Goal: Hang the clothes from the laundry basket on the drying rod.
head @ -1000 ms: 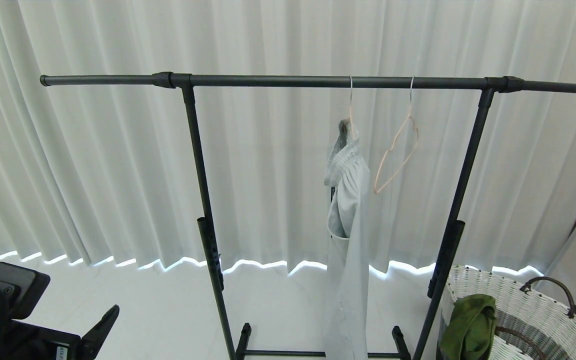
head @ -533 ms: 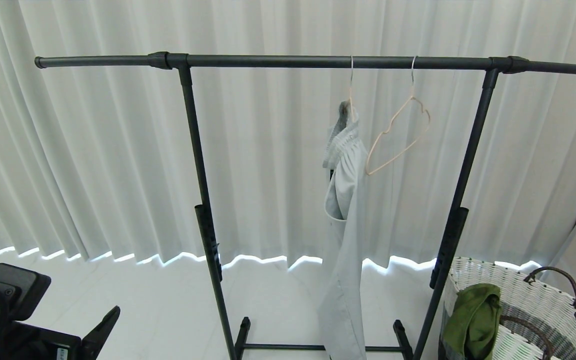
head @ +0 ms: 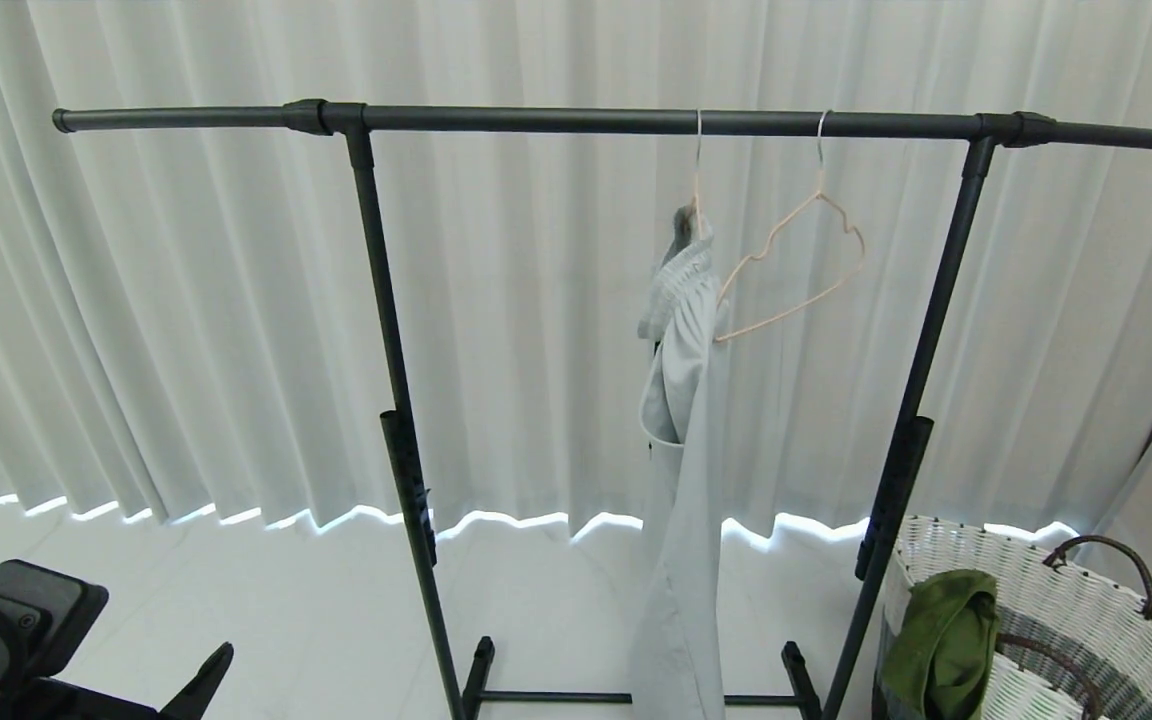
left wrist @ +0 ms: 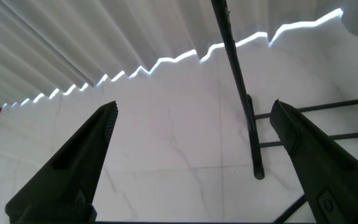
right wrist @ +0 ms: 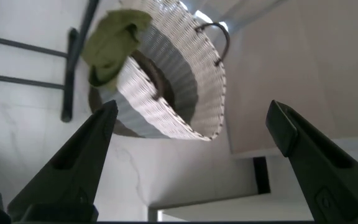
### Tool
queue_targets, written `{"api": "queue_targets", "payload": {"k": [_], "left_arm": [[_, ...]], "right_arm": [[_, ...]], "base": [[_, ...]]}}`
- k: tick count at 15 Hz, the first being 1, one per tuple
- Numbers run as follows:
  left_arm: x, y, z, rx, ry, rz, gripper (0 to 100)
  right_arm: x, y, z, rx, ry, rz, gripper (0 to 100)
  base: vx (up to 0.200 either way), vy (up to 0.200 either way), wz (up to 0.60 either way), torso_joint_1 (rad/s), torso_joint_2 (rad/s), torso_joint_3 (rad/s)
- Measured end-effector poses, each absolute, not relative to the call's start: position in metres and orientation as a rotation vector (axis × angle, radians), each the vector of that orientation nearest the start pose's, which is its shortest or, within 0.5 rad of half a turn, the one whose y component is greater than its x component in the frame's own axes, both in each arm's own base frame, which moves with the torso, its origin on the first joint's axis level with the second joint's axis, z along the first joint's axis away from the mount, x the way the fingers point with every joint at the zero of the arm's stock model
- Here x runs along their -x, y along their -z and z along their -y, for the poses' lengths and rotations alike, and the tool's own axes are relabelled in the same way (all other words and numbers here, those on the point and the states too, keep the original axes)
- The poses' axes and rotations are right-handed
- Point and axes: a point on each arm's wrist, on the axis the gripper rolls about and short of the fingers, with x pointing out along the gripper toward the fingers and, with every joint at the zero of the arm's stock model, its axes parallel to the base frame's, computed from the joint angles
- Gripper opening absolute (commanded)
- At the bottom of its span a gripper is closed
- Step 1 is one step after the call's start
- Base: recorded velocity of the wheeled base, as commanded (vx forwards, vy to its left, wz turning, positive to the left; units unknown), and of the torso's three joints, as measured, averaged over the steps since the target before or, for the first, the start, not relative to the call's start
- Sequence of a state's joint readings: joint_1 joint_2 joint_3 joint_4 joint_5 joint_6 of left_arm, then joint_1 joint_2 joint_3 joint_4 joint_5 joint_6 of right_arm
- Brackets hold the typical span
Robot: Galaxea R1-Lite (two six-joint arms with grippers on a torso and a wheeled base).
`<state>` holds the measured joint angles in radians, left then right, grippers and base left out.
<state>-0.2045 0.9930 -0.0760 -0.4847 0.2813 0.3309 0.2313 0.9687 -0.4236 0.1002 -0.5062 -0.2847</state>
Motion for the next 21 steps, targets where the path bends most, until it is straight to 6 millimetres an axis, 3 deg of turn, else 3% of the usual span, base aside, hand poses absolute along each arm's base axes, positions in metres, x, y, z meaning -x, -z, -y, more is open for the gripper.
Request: {"api": "queue_targets", "payload": {"k": [7, 18, 21], "left_arm": [[-0.092, -0.115, 0.017, -0.444, 0.042, -0.422, 100], [-0.094, -0.116, 0.018, -0.446, 0.046, -0.426, 100], [-0.093, -0.115, 0.019, -0.486, 0.067, -0.426, 100]], "right_arm": [[-0.089, -0.149, -0.007, 0.51, 0.199, -0.674, 100], [-0.09, -0.148, -0.009, 0.476, 0.109, -0.67, 100], [-0.101, -0.142, -0.013, 0.459, 0.091, -0.675, 100]], "base": [[0.029, -0.2, 0.0, 0.004, 0.0, 0.004], [0.2, 0.0, 0.0, 0.002, 0.0, 0.002], [0.0, 0.0, 0.0, 0.0, 0.0, 0.0]]}}
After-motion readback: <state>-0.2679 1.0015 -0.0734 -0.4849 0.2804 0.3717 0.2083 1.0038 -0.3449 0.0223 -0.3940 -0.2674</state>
